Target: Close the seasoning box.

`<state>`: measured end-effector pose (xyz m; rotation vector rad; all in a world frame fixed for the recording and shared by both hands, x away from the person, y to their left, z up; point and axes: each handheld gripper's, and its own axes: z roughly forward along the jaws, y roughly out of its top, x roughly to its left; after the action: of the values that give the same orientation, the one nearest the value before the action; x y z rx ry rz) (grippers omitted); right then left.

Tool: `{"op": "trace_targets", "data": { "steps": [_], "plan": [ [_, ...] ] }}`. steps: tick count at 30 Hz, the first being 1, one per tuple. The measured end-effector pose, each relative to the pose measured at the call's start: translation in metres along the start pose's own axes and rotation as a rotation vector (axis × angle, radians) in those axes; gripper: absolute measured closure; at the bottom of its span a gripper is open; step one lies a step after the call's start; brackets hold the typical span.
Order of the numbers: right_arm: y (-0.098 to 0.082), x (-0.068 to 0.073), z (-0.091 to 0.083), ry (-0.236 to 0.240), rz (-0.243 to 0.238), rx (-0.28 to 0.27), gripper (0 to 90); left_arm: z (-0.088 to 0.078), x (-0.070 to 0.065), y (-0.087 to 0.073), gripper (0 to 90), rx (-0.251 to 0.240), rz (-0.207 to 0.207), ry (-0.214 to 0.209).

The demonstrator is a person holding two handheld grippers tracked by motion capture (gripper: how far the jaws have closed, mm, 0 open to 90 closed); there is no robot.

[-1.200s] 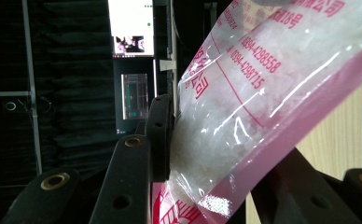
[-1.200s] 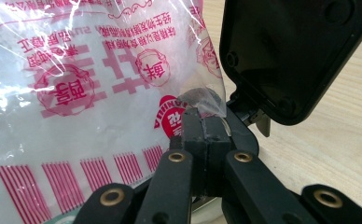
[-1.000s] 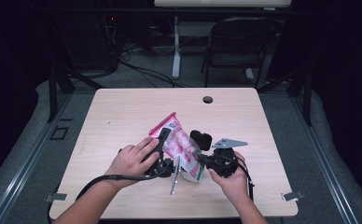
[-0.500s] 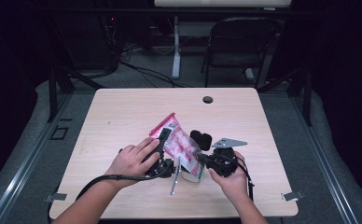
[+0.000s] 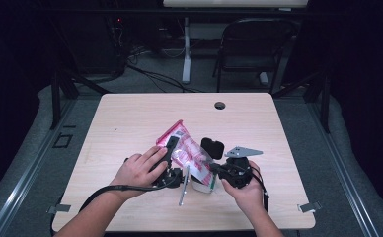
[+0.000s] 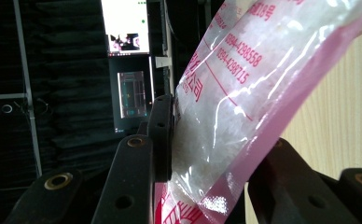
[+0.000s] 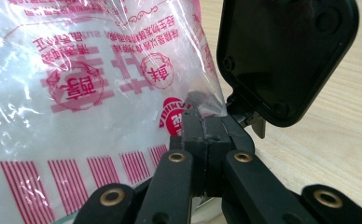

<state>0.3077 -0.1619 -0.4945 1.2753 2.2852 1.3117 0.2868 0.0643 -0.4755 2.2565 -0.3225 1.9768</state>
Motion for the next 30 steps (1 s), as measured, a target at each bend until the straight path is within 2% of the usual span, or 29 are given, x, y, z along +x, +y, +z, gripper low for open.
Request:
{"op": "trace_targets", "data": {
  "steps": [10,13,16,17,22,27,30],
  "plan": [
    [0.0021,0.0034,-0.005,0.004,-0.007,-0.007,90.0,-0.0011,0.0005,-0.0016,70.2,0.012,0.003,-0.003],
    [0.0027,0.004,-0.0064,0.002,-0.009,-0.01,90.0,-0.0016,0.001,-0.0011,70.4,0.013,0.014,0.005],
    [0.0031,0.0045,-0.0073,-0.003,-0.01,-0.01,90.0,-0.0011,0.0002,-0.0009,70.5,0.018,0.005,-0.004],
    [0.0031,0.0046,-0.0073,0.002,-0.008,-0.012,90.0,-0.001,0.001,-0.0005,70.6,0.015,0.015,0.005],
    [0.0031,0.0041,-0.0076,-0.001,-0.008,-0.013,90.0,-0.0013,0.001,0.0005,70.8,0.014,0.007,0.002],
    [0.0025,0.0028,-0.0064,0.002,-0.006,-0.012,90.0,-0.0014,0.0016,0.0017,70.9,0.009,0.018,0.015],
    [0.0016,0.0008,-0.0055,0.003,-0.005,-0.007,90.0,-0.0015,0.0008,0.0021,71.0,0.005,0.013,0.006]
  ]
}}
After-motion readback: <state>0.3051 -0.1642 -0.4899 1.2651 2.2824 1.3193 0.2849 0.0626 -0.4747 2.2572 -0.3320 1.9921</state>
